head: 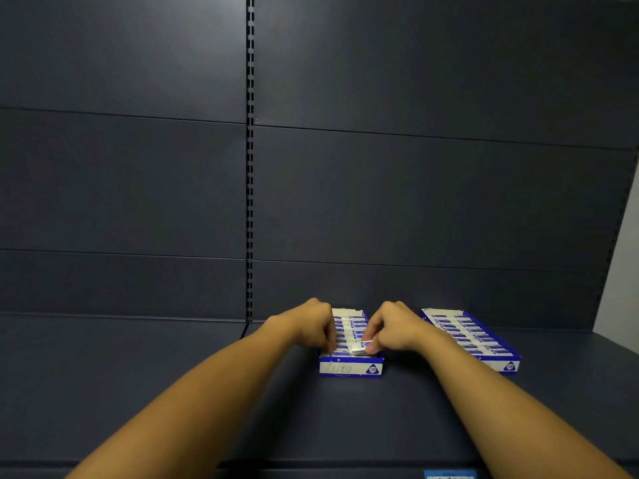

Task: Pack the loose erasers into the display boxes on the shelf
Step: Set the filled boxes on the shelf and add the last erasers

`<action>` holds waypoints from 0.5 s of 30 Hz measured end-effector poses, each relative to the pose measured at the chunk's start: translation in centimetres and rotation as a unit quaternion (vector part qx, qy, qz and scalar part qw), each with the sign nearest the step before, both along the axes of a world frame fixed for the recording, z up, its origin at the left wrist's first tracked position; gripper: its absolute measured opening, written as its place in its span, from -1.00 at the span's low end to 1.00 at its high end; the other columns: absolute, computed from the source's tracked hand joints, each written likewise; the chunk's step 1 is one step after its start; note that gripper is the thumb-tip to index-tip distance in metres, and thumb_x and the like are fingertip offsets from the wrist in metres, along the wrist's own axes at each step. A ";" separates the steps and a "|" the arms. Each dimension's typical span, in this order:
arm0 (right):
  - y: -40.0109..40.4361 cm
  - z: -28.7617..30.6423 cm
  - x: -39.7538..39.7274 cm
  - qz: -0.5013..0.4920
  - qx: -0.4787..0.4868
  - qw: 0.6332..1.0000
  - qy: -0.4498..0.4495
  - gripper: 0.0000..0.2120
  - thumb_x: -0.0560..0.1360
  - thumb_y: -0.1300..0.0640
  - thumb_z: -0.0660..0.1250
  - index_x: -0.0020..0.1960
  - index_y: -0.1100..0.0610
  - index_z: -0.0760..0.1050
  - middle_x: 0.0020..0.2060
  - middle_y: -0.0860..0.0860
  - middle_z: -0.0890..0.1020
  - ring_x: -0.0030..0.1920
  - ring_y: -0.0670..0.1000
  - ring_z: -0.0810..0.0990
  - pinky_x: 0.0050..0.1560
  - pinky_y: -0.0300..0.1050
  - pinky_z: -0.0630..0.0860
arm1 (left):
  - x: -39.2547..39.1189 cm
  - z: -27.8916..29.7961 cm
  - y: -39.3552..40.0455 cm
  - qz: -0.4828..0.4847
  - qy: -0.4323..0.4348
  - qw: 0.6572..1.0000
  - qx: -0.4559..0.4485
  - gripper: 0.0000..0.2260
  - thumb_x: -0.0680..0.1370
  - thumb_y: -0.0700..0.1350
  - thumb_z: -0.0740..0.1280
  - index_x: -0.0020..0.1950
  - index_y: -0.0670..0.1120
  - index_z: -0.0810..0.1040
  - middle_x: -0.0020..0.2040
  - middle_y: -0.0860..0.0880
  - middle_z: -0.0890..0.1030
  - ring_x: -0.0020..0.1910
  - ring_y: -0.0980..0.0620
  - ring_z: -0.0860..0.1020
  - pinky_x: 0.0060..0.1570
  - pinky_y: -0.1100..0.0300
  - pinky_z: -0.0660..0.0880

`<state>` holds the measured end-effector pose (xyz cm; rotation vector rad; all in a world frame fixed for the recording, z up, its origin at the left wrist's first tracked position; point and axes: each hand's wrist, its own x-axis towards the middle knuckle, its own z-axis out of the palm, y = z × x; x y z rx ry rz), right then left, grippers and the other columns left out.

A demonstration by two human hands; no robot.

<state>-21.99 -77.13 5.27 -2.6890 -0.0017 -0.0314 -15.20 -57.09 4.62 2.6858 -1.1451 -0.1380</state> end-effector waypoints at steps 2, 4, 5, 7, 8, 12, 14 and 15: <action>0.1 0.0 0.1 0.005 -0.003 1.000 0.006 -0.79 0.38 0.19 0.59 0.01 0.08 0.72 -0.02 -0.01 0.67 0.03 -0.06 0.61 0.07 -0.11 0.60 | -0.1 0.1 0.0 -0.007 0.002 1.000 0.004 -0.85 0.55 -0.19 0.46 0.10 -0.17 0.68 0.14 -0.10 0.68 0.16 0.00 0.62 0.15 0.15 0.57; 0.2 -0.2 0.3 0.011 -0.009 1.000 0.016 -0.80 0.39 0.21 0.59 -0.01 0.07 0.72 -0.04 -0.03 0.66 0.02 -0.07 0.60 0.05 -0.12 0.60 | -0.1 0.1 0.1 -0.009 0.004 1.000 0.001 -0.87 0.55 -0.19 0.46 0.08 -0.17 0.67 0.12 -0.11 0.68 0.15 0.00 0.62 0.13 0.16 0.56; 0.3 -0.3 0.4 0.014 -0.013 1.000 0.022 -0.81 0.39 0.23 0.58 -0.02 0.07 0.72 -0.04 -0.04 0.65 0.02 -0.07 0.60 0.01 -0.15 0.59 | -0.1 0.1 0.2 -0.010 0.004 1.000 0.001 -0.88 0.55 -0.19 0.46 0.06 -0.17 0.67 0.11 -0.10 0.68 0.14 0.01 0.62 0.13 0.16 0.56; 0.4 -0.5 0.6 0.015 -0.016 0.999 0.031 -0.83 0.40 0.26 0.56 -0.04 0.09 0.72 -0.05 -0.03 0.64 0.03 -0.07 0.60 -0.06 -0.19 0.59 | 0.0 0.0 0.3 -0.012 0.002 1.000 0.002 -0.91 0.55 -0.19 0.46 0.04 -0.15 0.67 0.10 -0.09 0.69 0.13 0.03 0.61 0.14 0.16 0.56; 0.4 -0.6 0.7 0.013 -0.017 0.999 0.032 -0.84 0.40 0.27 0.56 -0.06 0.10 0.71 -0.05 -0.03 0.64 0.04 -0.06 0.60 -0.05 -0.18 0.60 | 0.1 0.0 0.4 -0.013 0.001 1.000 0.001 -0.92 0.55 -0.19 0.46 0.03 -0.15 0.68 0.09 -0.08 0.69 0.12 0.04 0.61 0.14 0.16 0.56; 0.6 -0.8 1.0 0.010 -0.032 0.999 0.037 -0.89 0.41 0.25 0.56 -0.07 0.13 0.70 0.05 0.02 0.66 0.13 0.00 0.58 0.09 -0.08 0.62 | 0.1 -0.1 0.3 -0.015 -0.001 1.000 -0.001 -0.92 0.55 -0.20 0.45 0.03 -0.15 0.68 0.10 -0.08 0.68 0.12 0.04 0.61 0.14 0.18 0.55; 0.7 -0.8 1.2 0.004 -0.041 0.998 0.040 -0.92 0.42 0.23 0.56 -0.13 0.11 0.68 0.01 0.02 0.66 0.12 -0.01 0.58 0.08 -0.09 0.62 | 0.0 -0.1 0.3 -0.013 -0.001 1.000 -0.002 -0.92 0.55 -0.20 0.44 0.03 -0.15 0.68 0.11 -0.09 0.68 0.13 0.03 0.60 0.14 0.17 0.55; 0.8 -0.9 1.4 -0.001 -0.044 0.998 0.040 -0.92 0.42 0.22 0.56 -0.16 0.10 0.67 0.00 0.02 0.66 0.11 -0.01 0.59 0.08 -0.09 0.62 | 0.0 -0.1 0.3 -0.012 0.000 1.000 -0.002 -0.91 0.56 -0.20 0.44 0.04 -0.15 0.68 0.11 -0.09 0.68 0.14 0.03 0.60 0.16 0.16 0.56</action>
